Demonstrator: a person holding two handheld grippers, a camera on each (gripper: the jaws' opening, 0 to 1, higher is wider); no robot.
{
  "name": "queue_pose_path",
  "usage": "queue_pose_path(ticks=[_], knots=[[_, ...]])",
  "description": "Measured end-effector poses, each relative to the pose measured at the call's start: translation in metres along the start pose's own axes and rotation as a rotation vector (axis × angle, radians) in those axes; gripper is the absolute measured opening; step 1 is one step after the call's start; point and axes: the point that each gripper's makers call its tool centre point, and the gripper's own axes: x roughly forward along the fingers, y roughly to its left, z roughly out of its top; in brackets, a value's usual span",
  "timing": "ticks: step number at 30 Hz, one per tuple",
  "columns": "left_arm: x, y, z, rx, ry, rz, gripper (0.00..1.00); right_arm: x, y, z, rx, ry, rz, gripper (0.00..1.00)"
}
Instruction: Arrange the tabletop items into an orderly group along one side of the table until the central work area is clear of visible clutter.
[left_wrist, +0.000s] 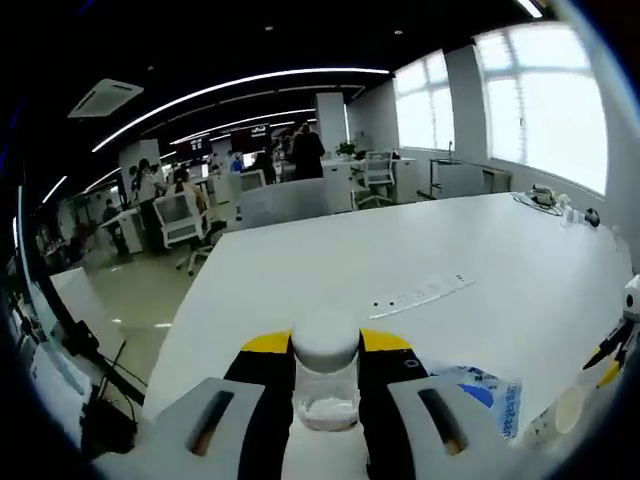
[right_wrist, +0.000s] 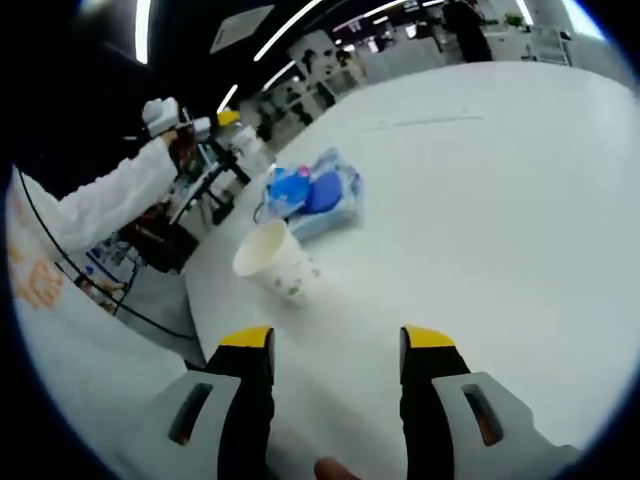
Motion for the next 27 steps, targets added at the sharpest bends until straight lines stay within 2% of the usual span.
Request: queue_pose_path(ticks=[7, 13, 22, 23, 24, 27], knots=[[0.037, -0.015, 0.001, 0.004, 0.031, -0.055, 0.22, -0.003, -0.006, 0.002, 0.025, -0.019, -0.018, 0.48], [0.056, -0.021, -0.013, -0.019, 0.071, -0.04, 0.22, -0.01, -0.009, 0.0, 0.051, -0.043, -0.033, 0.49], [0.064, -0.02, -0.038, -0.089, 0.141, 0.013, 0.21, -0.013, -0.015, -0.002, 0.077, -0.048, -0.047, 0.49], [0.064, -0.021, -0.036, -0.099, 0.126, 0.011, 0.21, -0.013, -0.015, -0.002, 0.077, -0.049, -0.047, 0.49], [0.067, -0.019, -0.038, -0.101, 0.147, 0.017, 0.21, -0.012, -0.015, -0.001, 0.078, -0.049, -0.044, 0.49], [0.064, -0.017, -0.037, -0.117, 0.156, 0.032, 0.21, -0.009, -0.015, 0.0, 0.073, -0.045, -0.039, 0.49]])
